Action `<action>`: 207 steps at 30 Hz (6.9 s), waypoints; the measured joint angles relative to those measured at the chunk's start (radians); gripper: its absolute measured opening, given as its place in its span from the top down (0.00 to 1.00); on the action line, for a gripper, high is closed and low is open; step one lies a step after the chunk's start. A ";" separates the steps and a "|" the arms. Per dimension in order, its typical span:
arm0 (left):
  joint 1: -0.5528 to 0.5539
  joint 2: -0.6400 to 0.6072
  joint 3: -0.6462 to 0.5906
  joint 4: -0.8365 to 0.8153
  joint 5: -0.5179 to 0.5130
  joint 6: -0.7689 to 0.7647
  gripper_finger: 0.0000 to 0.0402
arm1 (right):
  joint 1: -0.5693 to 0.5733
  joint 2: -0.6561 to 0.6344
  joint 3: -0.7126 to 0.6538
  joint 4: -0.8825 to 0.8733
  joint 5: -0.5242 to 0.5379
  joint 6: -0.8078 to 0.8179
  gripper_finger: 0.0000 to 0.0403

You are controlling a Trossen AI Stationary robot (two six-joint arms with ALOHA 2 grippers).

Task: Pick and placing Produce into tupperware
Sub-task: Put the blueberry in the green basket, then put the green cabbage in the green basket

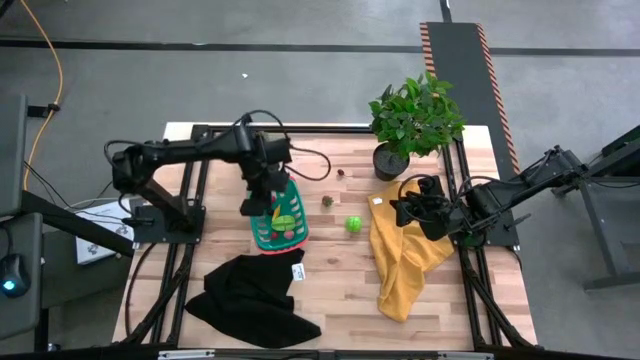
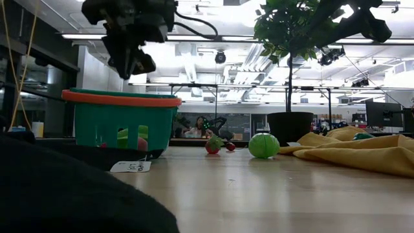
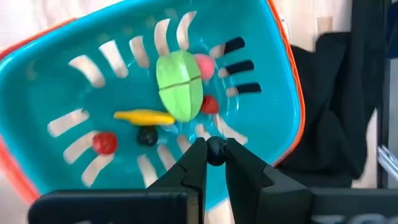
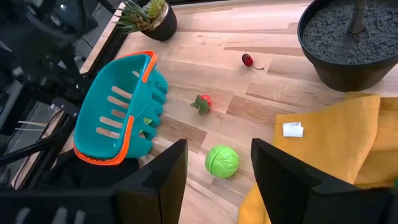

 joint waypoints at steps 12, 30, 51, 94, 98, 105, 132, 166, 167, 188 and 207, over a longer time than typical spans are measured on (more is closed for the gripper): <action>-0.049 -0.036 -0.227 0.280 -0.044 -0.164 0.91 | 0.000 0.000 0.000 0.000 0.031 0.000 0.58; -0.049 -0.035 -0.361 0.447 -0.219 -0.273 0.91 | -0.031 0.000 0.000 0.001 0.042 -0.009 0.58; -0.049 -0.035 -0.362 0.476 -0.195 -0.283 0.90 | -0.085 0.000 0.000 0.034 0.033 -0.075 0.58; -0.049 -0.035 0.008 0.287 -0.171 -0.145 0.72 | -0.085 0.000 0.000 0.041 0.027 -0.115 0.58; -0.048 -0.035 0.106 0.259 -0.184 -0.097 0.72 | -0.085 0.000 0.000 0.049 0.028 -0.145 0.58; -0.048 -0.035 0.200 0.230 -0.219 -0.005 0.72 | -0.085 0.000 0.000 0.055 0.028 -0.153 0.58; 0.137 -0.035 0.211 0.366 -0.003 0.019 0.72 | -0.085 0.000 0.000 0.157 -0.159 -0.358 0.58; 0.265 -0.035 0.210 0.105 0.227 -0.046 0.72 | -0.340 0.558 0.281 0.041 -0.557 -0.216 0.42; 0.265 -0.035 0.210 0.091 0.227 -0.037 0.72 | -0.348 0.558 0.281 0.035 -0.571 -0.192 0.40; 0.265 -0.035 0.210 0.082 0.227 0.031 0.72 | -0.387 0.672 0.283 0.071 -0.743 0.039 0.25; 0.265 -0.035 0.210 0.078 0.228 0.023 0.72 | -0.458 0.786 0.281 0.110 -0.801 -0.040 0.25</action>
